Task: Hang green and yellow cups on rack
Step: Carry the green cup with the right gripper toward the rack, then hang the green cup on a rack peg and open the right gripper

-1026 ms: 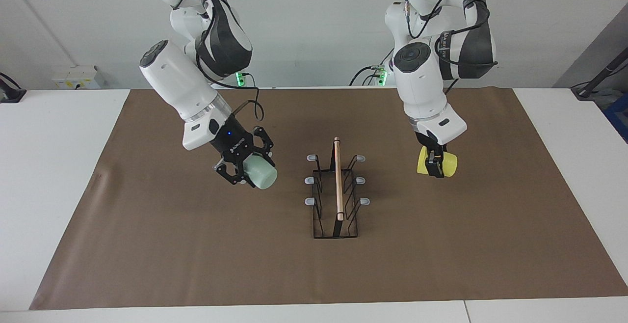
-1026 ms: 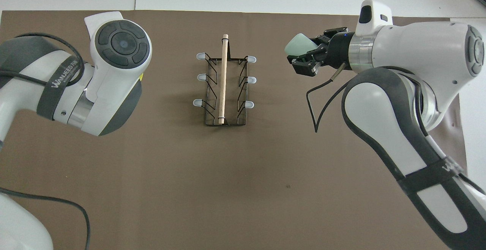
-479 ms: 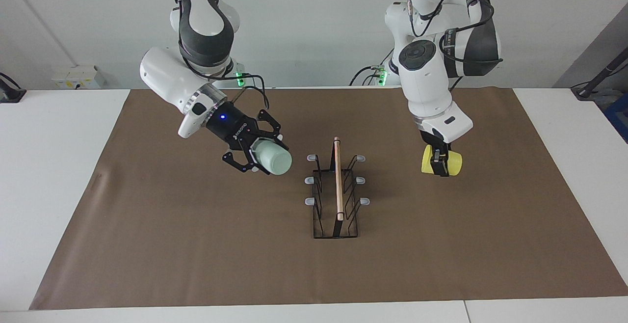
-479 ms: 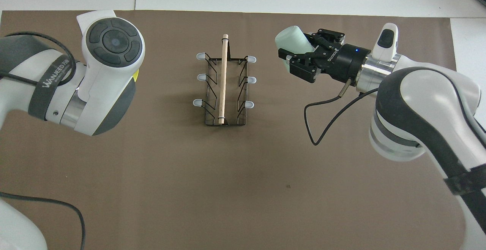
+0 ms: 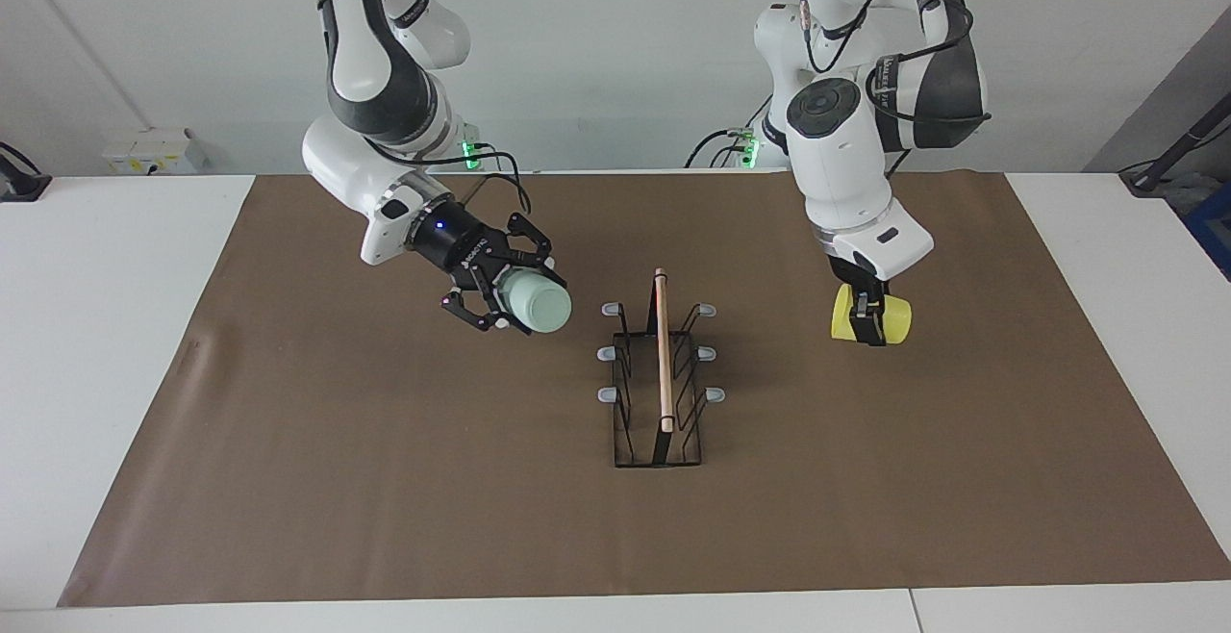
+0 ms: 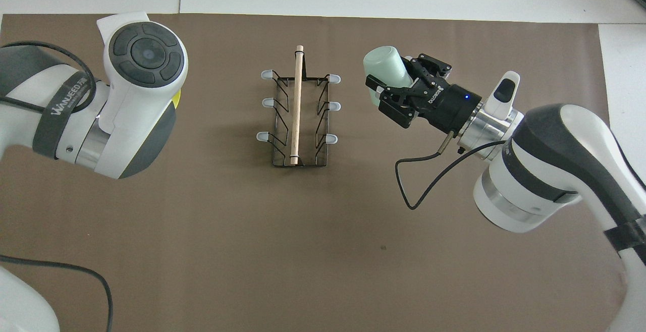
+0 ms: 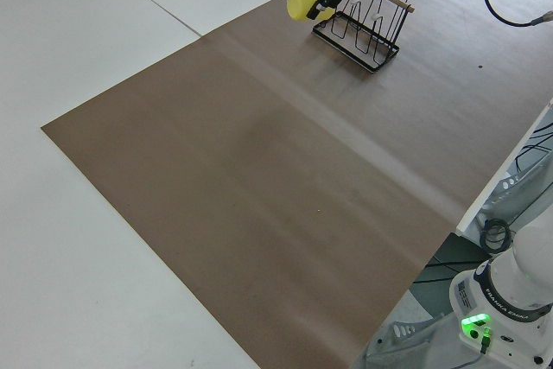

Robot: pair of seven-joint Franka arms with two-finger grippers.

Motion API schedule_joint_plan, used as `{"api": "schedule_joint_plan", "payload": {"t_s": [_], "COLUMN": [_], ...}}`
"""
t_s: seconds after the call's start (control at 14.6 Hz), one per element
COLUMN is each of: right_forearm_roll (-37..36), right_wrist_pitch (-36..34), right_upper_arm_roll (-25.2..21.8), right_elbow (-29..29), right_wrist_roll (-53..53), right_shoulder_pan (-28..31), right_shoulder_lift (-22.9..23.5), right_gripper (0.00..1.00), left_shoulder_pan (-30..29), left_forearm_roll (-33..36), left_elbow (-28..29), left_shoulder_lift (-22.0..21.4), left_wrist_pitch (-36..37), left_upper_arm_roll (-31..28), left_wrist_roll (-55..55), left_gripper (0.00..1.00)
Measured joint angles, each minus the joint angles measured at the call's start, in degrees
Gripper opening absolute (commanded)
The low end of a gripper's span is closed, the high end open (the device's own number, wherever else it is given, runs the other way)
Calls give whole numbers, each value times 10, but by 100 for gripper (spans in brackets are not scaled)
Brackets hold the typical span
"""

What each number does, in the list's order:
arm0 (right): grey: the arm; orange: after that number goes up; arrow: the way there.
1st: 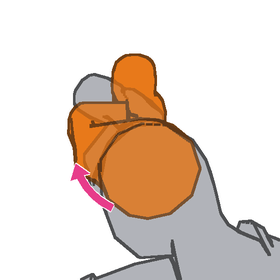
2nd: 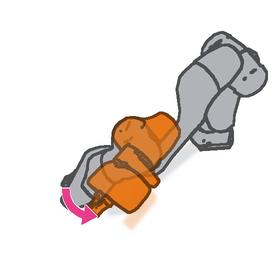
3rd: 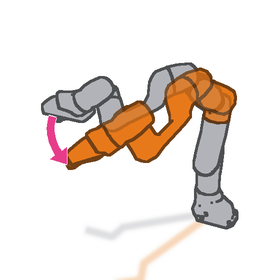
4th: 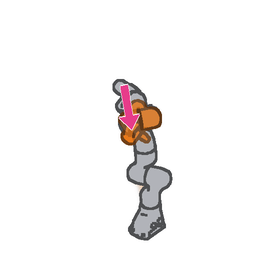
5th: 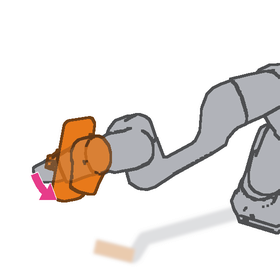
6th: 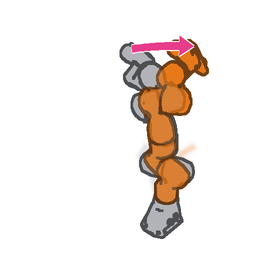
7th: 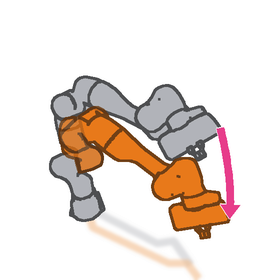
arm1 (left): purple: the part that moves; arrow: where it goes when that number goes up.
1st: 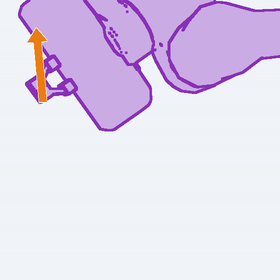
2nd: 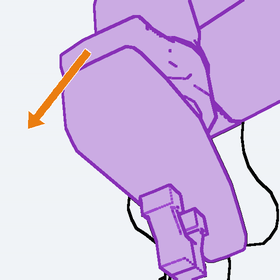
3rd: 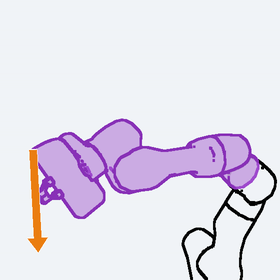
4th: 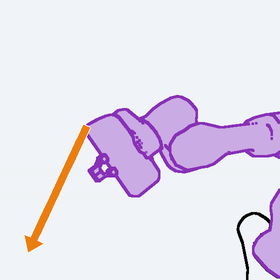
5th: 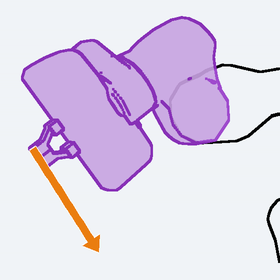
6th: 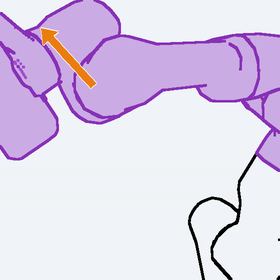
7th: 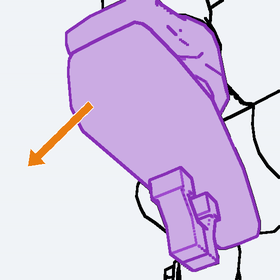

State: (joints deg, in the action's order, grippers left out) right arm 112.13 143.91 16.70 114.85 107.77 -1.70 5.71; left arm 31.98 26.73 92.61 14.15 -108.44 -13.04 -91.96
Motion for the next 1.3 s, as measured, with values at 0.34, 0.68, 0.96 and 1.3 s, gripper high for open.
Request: {"api": "schedule_joint_plan", "payload": {"t_s": [0.34,0.68,0.96,1.3], "right_forearm_roll": [172,299,324,344], "right_wrist_pitch": [2,2,-5,-55], "right_upper_arm_roll": [1,1,1,1], "right_elbow": [32,47,55,69], "right_wrist_roll": [143,250,293,342], "right_shoulder_pan": [-48,-80,-85,-85], "right_shoulder_lift": [1,12,27,55], "right_gripper": [0,0,0,0], "left_shoulder_pan": [-11,-12,-12,-12], "left_forearm_roll": [1,4,4,4], "left_elbow": [0,1,2,2], "left_shoulder_lift": [0,0,0,0], "left_wrist_pitch": [0,0,0,-2], "left_upper_arm_roll": [-1,-1,-1,-1], "left_wrist_roll": [10,19,20,22], "left_gripper": [0,0,0,0]}}
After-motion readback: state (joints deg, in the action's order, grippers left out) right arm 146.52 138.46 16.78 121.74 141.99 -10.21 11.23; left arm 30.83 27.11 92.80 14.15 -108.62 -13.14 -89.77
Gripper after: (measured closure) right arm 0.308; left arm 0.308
